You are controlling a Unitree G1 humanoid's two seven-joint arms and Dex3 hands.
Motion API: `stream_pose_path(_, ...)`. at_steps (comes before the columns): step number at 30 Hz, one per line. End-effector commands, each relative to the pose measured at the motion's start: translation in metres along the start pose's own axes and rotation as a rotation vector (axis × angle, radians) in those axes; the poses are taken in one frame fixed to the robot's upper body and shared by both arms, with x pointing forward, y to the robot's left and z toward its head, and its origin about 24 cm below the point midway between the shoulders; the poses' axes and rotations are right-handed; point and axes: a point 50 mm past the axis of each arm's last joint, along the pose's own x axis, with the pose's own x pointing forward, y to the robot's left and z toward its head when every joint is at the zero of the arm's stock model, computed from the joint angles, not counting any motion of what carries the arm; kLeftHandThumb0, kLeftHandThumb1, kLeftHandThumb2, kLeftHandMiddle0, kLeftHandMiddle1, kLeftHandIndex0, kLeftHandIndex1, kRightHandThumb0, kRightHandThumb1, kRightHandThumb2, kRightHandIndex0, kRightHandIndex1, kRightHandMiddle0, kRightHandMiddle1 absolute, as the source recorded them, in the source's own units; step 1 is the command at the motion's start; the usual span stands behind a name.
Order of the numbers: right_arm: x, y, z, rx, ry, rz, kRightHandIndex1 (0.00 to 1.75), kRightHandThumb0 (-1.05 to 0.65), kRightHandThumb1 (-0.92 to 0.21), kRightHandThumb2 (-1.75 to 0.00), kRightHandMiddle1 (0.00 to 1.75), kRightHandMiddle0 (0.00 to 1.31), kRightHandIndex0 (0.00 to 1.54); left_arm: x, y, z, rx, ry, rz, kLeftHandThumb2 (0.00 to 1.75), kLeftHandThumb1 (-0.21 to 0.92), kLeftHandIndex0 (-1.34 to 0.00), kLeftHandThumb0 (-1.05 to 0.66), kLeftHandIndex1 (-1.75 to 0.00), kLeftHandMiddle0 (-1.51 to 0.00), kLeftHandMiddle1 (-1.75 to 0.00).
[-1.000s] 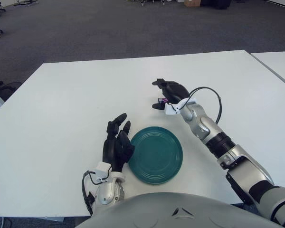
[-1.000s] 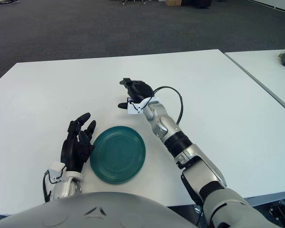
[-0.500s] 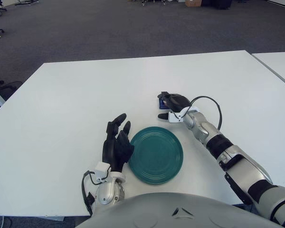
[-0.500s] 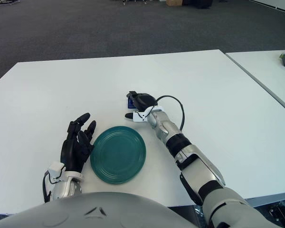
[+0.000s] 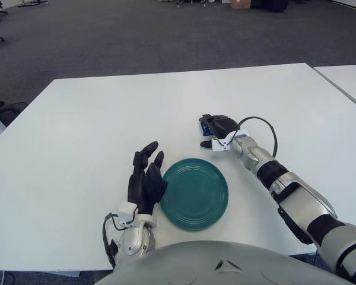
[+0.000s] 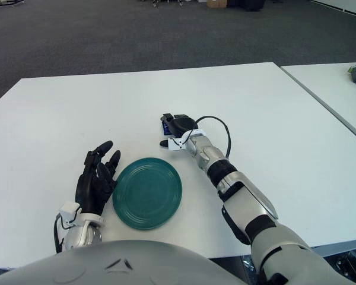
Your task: Put the gum into the plate.
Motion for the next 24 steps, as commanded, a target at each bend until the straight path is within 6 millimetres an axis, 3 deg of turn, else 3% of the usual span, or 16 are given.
stream_pose_path(1,0.0010,0.0065,-0.0065,-0.023,0.026,0.051,0.00,-0.76,-0.92,-0.71,0.53,0.00,0.30,0.0053,-0.0084,0.0054,-0.036,-0.029,-0.008,0.88,0.92,-0.17,-1.01,-0.96,-0.56,-0.12)
stream_pose_path(24,0.0060,0.0083,-0.0113,-0.221,-0.017,0.109,0.05,-0.77,-0.92,-0.80,0.68,0.00,0.43,0.0068,-0.0117,0.0077,-0.048,-0.045,0.001,0.89,0.92,-0.16,-1.01,-0.94,-0.58,-0.15)
